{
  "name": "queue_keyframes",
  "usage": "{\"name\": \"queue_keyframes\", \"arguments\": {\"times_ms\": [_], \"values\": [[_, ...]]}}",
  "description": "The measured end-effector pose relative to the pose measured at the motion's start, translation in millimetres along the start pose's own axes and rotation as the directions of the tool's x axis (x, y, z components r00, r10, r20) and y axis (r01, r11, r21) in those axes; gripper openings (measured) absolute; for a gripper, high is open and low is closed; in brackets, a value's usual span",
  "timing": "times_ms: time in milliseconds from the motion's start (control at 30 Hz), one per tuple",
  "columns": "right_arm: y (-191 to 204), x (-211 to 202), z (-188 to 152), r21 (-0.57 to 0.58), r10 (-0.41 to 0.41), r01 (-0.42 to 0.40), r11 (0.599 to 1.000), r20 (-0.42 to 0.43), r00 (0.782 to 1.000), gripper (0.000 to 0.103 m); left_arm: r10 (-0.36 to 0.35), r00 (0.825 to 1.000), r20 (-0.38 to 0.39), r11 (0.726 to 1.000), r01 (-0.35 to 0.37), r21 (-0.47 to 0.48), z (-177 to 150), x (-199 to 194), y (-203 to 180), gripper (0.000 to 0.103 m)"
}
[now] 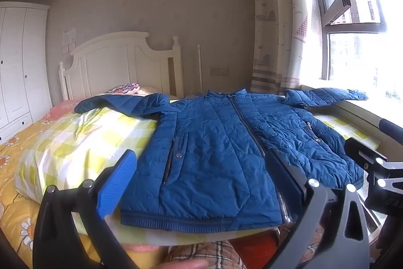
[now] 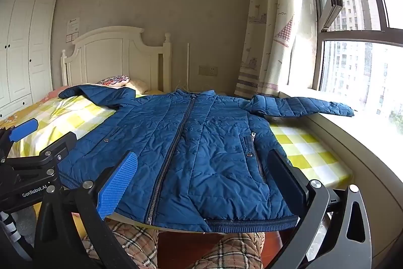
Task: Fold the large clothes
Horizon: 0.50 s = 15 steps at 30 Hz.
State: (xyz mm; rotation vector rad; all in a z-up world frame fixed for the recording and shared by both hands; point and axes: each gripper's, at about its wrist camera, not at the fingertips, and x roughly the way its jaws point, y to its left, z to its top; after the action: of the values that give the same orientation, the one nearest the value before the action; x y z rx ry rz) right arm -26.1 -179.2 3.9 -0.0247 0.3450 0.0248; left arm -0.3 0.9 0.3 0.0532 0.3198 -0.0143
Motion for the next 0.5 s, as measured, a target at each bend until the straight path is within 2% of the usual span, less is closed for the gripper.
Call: {"name": "queue_keyframes", "arguments": {"times_ms": [500], "values": [[-2.2, 1.4, 0.6, -0.003, 0.001, -0.001, 1.0, 0.001, 1.0, 0.099, 0.002, 1.0, -0.002, 1.0, -0.002, 0.009, 1.6, 0.3, 2.0, 0.101]]}}
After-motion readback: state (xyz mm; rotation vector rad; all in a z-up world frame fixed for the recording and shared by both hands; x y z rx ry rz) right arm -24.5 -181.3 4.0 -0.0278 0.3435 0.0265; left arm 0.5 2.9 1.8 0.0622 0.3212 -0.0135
